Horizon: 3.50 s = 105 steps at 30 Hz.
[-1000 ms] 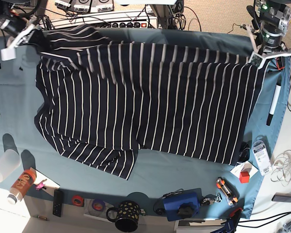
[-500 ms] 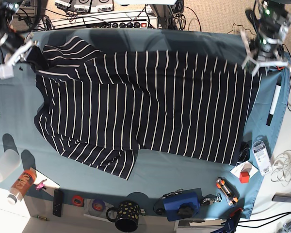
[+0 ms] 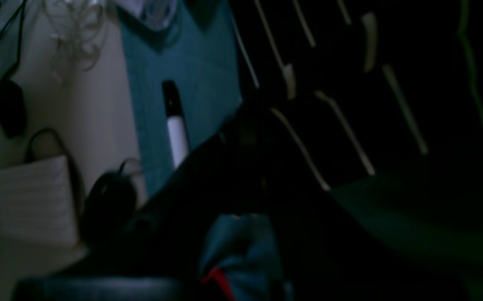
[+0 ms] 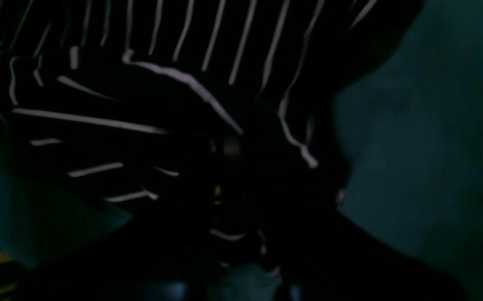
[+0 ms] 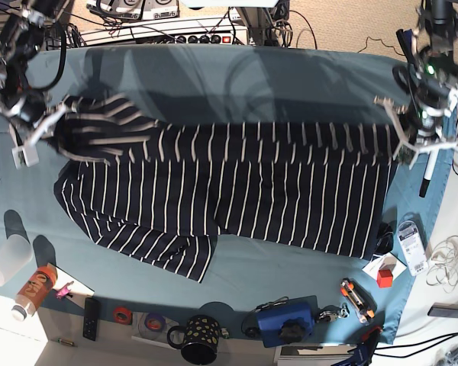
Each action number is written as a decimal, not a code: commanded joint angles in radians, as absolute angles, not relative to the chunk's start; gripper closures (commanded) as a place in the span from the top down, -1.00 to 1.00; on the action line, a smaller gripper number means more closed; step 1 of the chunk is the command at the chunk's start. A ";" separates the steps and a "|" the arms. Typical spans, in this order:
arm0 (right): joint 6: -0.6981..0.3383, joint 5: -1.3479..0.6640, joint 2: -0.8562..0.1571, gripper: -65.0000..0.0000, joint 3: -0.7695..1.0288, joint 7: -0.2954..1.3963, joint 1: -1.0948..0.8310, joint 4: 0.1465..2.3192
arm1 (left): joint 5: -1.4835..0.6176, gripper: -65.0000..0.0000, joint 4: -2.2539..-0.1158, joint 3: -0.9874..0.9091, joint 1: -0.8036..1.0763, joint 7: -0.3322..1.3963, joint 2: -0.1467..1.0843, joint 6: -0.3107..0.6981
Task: Layout the t-shirt on the table in an organized manner, then fold the t-shirt properly
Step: 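Fold the shirt edge with both grippers toward the shirt's middle, then release the shirt with both grippers and move them back to its edge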
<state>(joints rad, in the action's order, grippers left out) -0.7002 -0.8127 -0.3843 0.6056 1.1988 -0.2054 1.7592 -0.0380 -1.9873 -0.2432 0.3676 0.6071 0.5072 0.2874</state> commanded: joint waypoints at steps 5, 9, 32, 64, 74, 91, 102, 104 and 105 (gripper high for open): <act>-0.698 -0.725 -0.408 -1.00 0.528 1.082 -0.134 1.708 | -0.115 -1.00 -1.925 -0.250 0.291 0.552 0.521 0.339; -0.698 -0.655 -0.408 -1.00 0.454 0.991 -0.092 1.577 | -0.121 -1.00 -1.868 -0.250 0.240 0.550 0.521 0.342; -0.698 -0.605 -0.407 -1.00 0.433 0.937 0.033 1.412 | -0.117 -1.00 -1.530 -0.054 -0.128 0.508 0.498 0.334; -0.698 -1.123 -0.427 -0.33 0.779 1.368 0.033 1.556 | -0.319 -0.18 -1.892 -0.157 -0.097 0.921 0.516 0.234; -0.698 -1.171 -0.483 -0.11 0.871 1.396 -0.178 1.556 | -0.376 -0.18 -2.130 -0.518 0.261 0.921 0.516 0.287; -0.698 -1.188 -0.374 0.05 0.816 1.330 -0.208 1.384 | -0.458 -0.18 -2.159 -0.725 0.421 0.917 0.507 0.300; -0.698 -1.101 -0.374 0.05 0.688 1.279 -0.112 1.378 | -0.474 -0.18 -2.159 -0.725 0.420 0.908 0.504 0.301; -0.698 -1.019 -0.374 0.05 0.641 1.252 -0.104 1.378 | -0.477 -0.18 -2.159 -0.725 0.421 0.908 0.503 0.301; -0.698 -0.995 -0.374 0.05 0.617 1.232 -0.105 1.378 | -0.481 -0.18 -2.159 -0.725 0.420 0.908 0.502 0.301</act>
